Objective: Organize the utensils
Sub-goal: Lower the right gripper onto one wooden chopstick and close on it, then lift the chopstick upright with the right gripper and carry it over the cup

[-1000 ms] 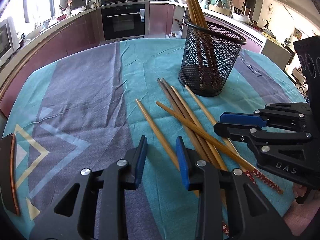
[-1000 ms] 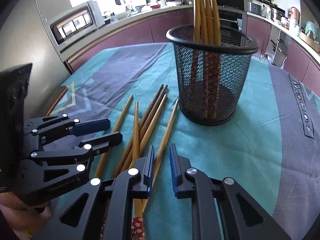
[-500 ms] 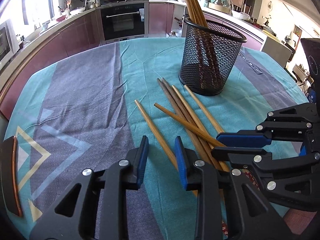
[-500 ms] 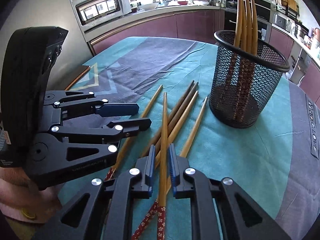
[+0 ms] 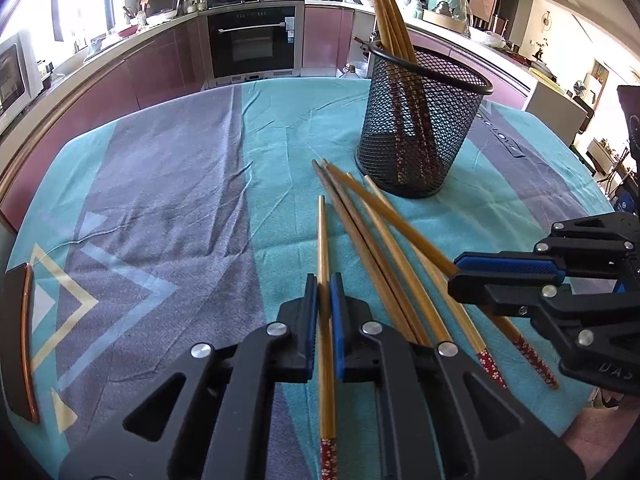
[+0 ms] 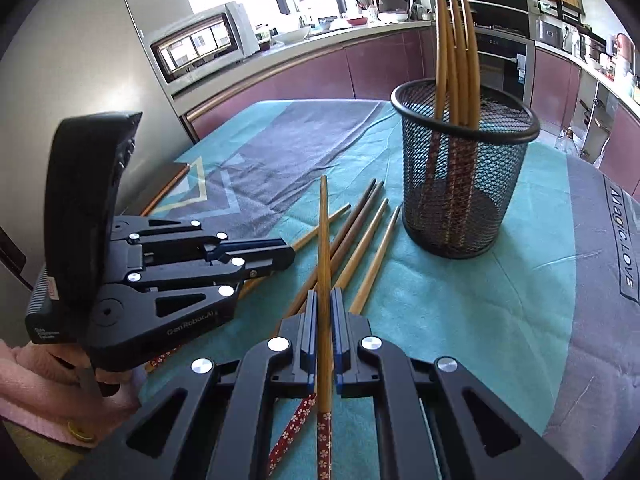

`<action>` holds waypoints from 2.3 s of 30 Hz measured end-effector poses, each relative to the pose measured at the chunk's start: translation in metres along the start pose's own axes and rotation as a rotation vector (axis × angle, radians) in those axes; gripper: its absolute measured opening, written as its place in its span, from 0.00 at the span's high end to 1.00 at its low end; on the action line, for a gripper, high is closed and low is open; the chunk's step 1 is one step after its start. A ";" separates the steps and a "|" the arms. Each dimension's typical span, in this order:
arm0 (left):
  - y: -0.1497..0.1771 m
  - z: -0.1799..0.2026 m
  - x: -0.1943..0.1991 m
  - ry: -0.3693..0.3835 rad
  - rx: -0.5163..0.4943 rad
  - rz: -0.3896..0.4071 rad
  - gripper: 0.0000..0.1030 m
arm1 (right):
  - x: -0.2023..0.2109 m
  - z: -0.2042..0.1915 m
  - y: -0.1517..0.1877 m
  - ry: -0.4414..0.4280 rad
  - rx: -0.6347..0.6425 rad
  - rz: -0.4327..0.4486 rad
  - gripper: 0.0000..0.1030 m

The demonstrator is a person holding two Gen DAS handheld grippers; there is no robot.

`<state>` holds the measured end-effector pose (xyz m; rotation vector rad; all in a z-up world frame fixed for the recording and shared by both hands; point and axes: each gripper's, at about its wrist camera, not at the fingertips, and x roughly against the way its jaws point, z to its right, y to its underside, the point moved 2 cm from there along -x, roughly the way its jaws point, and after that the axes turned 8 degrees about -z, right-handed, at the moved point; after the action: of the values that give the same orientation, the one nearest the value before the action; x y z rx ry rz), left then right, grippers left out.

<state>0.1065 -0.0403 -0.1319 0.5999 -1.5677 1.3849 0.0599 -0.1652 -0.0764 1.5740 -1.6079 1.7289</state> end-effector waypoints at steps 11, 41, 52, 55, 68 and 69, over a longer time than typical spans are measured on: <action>-0.002 0.004 0.014 0.023 -0.001 0.030 0.93 | 0.034 0.009 0.005 -0.010 -0.020 0.106 0.95; -0.059 0.003 0.148 0.353 -0.014 0.324 0.93 | 0.126 0.034 -0.039 0.001 -0.062 0.421 0.95; -0.100 0.000 0.187 0.359 -0.001 0.433 0.93 | 0.145 0.045 -0.066 0.027 -0.055 0.498 0.95; -0.109 0.003 0.198 0.355 -0.008 0.456 0.93 | 0.148 0.046 -0.074 0.036 -0.049 0.516 0.95; -0.145 0.016 0.204 0.247 -0.042 0.447 0.93 | 0.148 0.056 -0.111 0.099 -0.059 0.586 0.95; -0.146 0.019 0.201 0.232 -0.050 0.433 0.93 | 0.145 0.057 -0.112 0.104 -0.063 0.585 0.95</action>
<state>0.1321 -0.0519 0.1154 0.0606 -1.5921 1.6581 0.1264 -0.2392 0.0881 1.0163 -2.1892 1.9578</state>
